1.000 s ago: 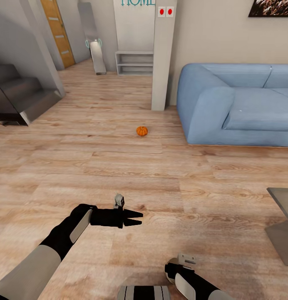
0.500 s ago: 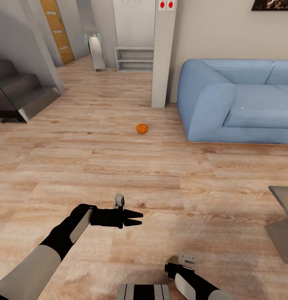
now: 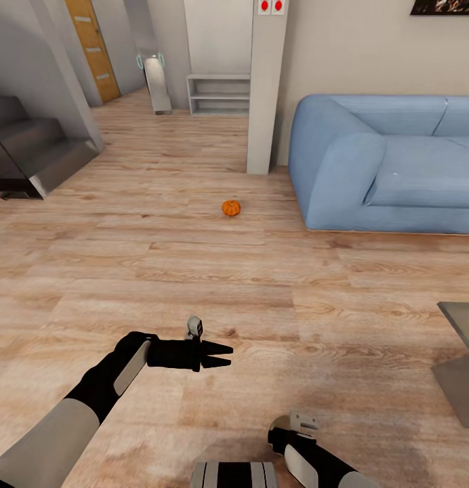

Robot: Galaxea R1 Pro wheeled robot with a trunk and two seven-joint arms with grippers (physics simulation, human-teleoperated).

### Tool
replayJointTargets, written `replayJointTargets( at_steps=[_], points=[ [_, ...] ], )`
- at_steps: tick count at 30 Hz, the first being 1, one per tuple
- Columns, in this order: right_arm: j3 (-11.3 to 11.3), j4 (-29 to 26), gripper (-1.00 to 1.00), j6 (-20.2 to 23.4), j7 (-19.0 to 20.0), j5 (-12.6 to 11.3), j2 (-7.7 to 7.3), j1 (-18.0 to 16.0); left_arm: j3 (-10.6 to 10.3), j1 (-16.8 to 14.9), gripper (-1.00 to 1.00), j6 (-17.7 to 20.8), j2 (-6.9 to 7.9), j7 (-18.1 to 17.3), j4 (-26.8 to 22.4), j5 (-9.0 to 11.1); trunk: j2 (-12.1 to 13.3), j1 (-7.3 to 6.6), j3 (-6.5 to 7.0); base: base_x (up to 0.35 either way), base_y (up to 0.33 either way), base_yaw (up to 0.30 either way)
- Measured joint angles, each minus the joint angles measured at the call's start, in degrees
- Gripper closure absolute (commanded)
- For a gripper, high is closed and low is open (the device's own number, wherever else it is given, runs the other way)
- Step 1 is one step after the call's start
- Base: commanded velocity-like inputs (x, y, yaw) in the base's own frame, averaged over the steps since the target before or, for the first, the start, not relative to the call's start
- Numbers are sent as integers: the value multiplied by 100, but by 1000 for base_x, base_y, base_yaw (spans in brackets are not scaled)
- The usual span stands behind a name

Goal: Place each of the two pumpkins and all three candles from the living room inside a cabinet in the living room (use any cabinet), then make sure every cabinet is closed, and position the cauldron so it is next to a table in the living room.

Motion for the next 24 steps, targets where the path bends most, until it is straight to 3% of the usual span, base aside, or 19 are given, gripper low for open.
replayJointTargets(
  at_steps=[24],
  points=[
    [7, -1, -100, 0, 0, 0, 1, 0, 0, 0, -100, 0, 0, 0, 0, 0, 0, 0, 0, 0, 0, 0]
  ],
)
